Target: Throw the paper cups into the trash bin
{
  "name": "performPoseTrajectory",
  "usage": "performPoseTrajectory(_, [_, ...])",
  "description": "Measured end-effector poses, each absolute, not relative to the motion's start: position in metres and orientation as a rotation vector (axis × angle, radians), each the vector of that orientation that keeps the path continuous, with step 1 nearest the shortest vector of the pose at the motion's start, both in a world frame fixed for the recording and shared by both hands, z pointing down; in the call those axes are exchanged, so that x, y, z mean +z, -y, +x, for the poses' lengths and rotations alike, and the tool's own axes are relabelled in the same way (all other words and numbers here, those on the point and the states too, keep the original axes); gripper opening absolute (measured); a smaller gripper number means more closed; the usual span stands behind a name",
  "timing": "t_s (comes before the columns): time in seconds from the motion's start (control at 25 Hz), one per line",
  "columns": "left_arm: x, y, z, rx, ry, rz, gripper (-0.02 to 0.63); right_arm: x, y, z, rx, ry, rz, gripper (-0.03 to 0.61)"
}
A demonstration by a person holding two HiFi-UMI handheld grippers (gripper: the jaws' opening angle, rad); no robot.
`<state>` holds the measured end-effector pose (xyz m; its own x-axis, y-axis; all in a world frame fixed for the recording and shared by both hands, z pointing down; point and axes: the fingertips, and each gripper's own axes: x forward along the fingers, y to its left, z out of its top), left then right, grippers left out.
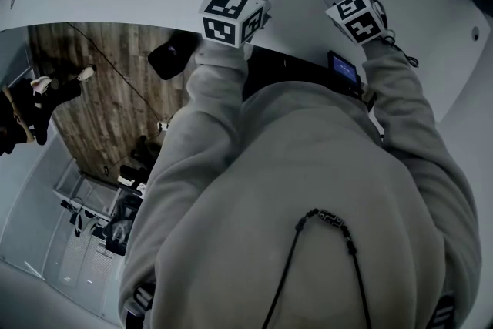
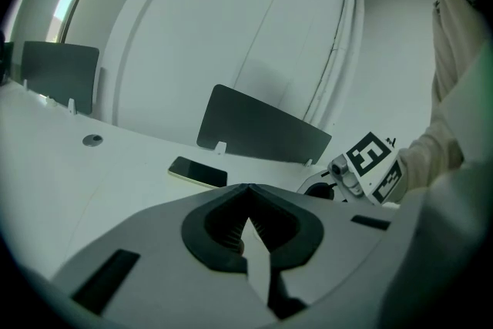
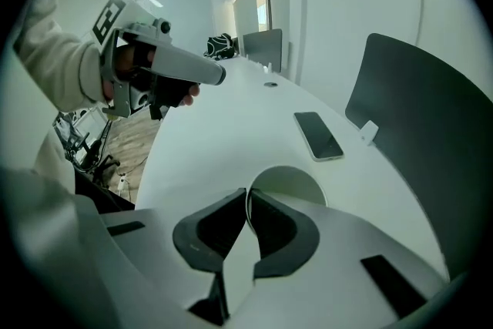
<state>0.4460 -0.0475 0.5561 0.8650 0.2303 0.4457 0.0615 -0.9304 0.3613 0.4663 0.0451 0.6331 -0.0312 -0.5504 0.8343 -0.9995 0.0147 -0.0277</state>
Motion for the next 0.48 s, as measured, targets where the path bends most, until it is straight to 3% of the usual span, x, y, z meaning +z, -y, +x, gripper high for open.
performPoseTrajectory(0.48, [0.548,0.049,0.438,0.689,-0.230,2.705,-0.005,0.615,-0.045,0.458,0.890,1.678,1.636,0.038])
